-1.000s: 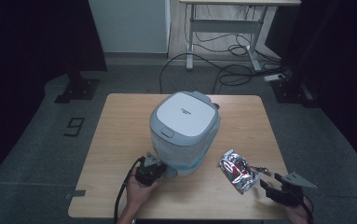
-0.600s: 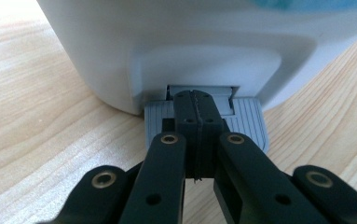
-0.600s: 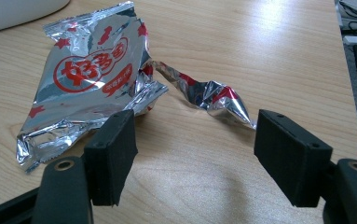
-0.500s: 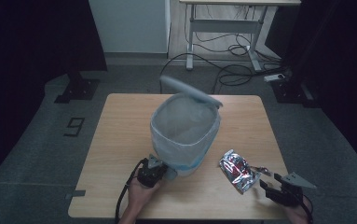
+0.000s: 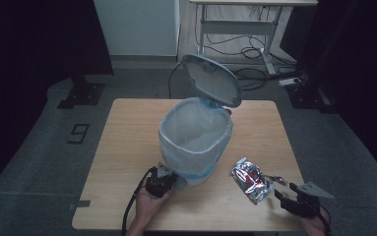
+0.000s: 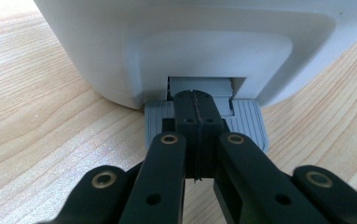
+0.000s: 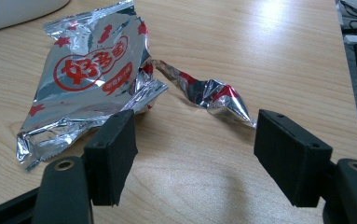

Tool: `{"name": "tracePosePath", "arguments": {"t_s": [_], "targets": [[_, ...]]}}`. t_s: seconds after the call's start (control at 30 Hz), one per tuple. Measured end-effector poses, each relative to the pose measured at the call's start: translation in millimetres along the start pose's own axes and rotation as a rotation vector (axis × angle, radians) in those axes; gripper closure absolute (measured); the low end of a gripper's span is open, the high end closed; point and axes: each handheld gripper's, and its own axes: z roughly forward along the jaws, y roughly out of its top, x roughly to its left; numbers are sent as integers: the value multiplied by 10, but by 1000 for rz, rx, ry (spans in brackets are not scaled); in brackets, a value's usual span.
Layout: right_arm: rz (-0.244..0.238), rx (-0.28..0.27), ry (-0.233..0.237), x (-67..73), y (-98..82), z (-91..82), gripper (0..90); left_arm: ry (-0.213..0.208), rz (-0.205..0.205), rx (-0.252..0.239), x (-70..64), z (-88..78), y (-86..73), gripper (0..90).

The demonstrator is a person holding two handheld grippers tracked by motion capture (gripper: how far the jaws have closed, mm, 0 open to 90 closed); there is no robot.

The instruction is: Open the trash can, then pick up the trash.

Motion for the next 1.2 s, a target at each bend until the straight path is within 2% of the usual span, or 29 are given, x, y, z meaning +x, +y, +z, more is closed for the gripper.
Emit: {"name": "tracePosePath", "arguments": {"t_s": [0.4, 0.67, 0.87, 1.07, 1.2], "targets": [[-3, -31, -26, 9, 27, -60, 308, 0, 0, 1, 0, -1, 2, 900], [0, -33, -31, 12, 31, -71, 320, -3, 1, 4, 6, -2, 6, 900], [22, -49, -25, 37, 60, -92, 320, -1, 3, 0, 1, -1, 1, 900], [33, -50, -27, 76, 95, -52, 320, -5, 2, 3, 9, -2, 4, 900], [38, -41, -28, 159, 145, 32, 320, -3, 6, 2, 5, -1, 3, 900]]}}
